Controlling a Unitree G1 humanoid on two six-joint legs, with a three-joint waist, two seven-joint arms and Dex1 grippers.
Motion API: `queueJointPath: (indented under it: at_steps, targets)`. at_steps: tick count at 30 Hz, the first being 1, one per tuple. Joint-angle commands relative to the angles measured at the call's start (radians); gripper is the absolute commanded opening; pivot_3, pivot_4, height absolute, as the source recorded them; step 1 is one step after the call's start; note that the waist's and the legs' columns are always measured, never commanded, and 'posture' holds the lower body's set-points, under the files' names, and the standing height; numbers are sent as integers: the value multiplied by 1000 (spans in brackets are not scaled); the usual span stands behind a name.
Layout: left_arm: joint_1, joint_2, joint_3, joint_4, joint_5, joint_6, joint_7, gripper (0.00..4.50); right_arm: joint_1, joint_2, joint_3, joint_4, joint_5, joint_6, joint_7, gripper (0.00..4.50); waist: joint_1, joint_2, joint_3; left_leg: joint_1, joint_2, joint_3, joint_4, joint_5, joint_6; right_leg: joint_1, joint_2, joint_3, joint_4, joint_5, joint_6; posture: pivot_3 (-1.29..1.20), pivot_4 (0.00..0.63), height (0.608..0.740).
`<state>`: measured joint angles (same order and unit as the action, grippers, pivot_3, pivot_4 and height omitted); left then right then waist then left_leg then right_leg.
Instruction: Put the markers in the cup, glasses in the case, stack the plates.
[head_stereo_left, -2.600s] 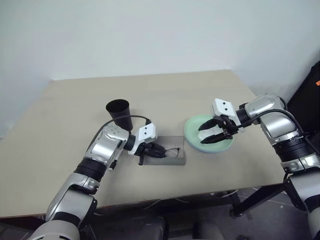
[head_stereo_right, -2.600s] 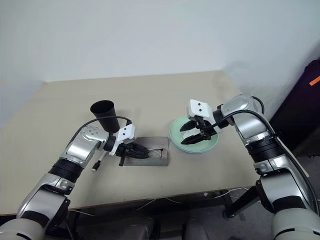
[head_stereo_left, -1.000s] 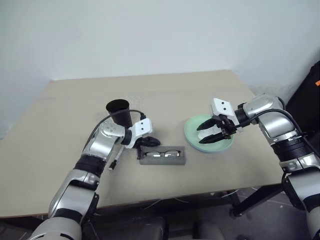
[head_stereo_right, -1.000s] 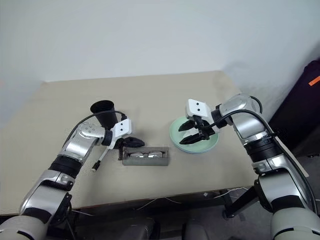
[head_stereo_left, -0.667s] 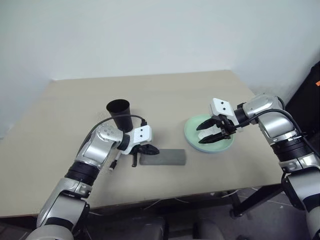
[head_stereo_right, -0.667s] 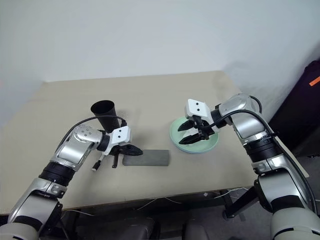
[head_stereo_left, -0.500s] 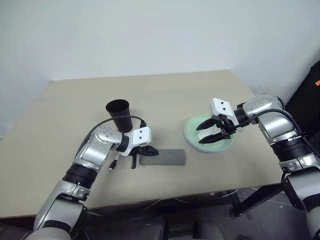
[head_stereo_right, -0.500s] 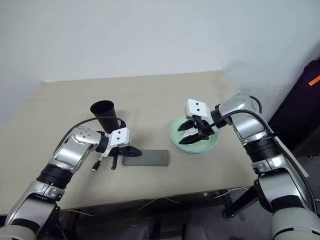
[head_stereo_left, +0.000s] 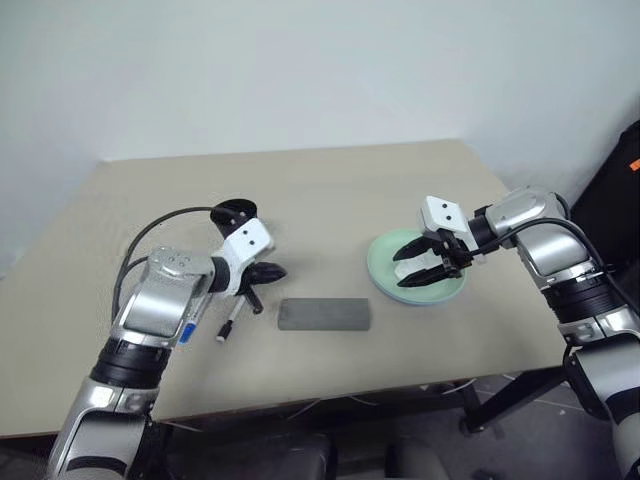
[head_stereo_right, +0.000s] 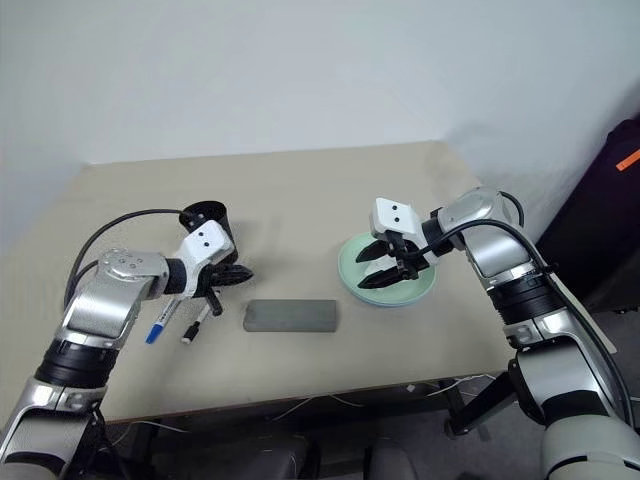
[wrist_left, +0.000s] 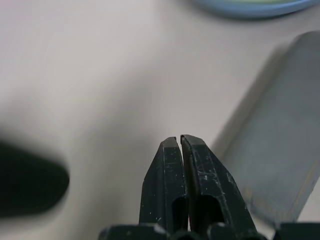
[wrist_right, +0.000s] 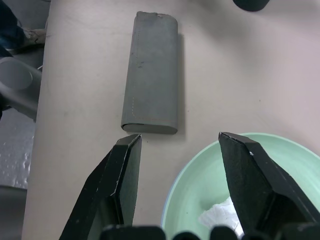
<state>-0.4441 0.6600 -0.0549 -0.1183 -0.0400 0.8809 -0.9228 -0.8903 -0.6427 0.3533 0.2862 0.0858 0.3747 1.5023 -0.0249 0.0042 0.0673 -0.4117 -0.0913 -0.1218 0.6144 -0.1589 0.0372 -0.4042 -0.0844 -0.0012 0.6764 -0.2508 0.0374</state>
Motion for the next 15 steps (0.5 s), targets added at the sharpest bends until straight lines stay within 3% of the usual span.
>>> queueJointPath:
  at_steps: [1, 8, 15]
  targets:
    - [40, 19, 80, -120, -12, 170, 96, 917, -32, -3, -18, -9, 7, -10, 3, 2668, 0, 0, 0, 0, 0, 0, 0, 0, 0, 0, 0, 0, 0, 0, 0, 0, 0, 740]
    - [152, 30, 112, -288, -44, 397, 207, 3407, -27, -1, -14, -8, 8, -11, 9, 2668, 5, 0, 0, 0, 0, 0, 0, 0, 0, 1, 0, 0, 0, 0, 0, 0, 0, 740]
    - [167, 42, 92, -340, -90, 500, 270, 3407, -35, 13, -8, 4, 6, -17, 14, 2668, 3, -1, 0, 0, 0, 0, 0, 0, 0, 1, 0, 0, 0, 0, 0, 0, 0, 740]
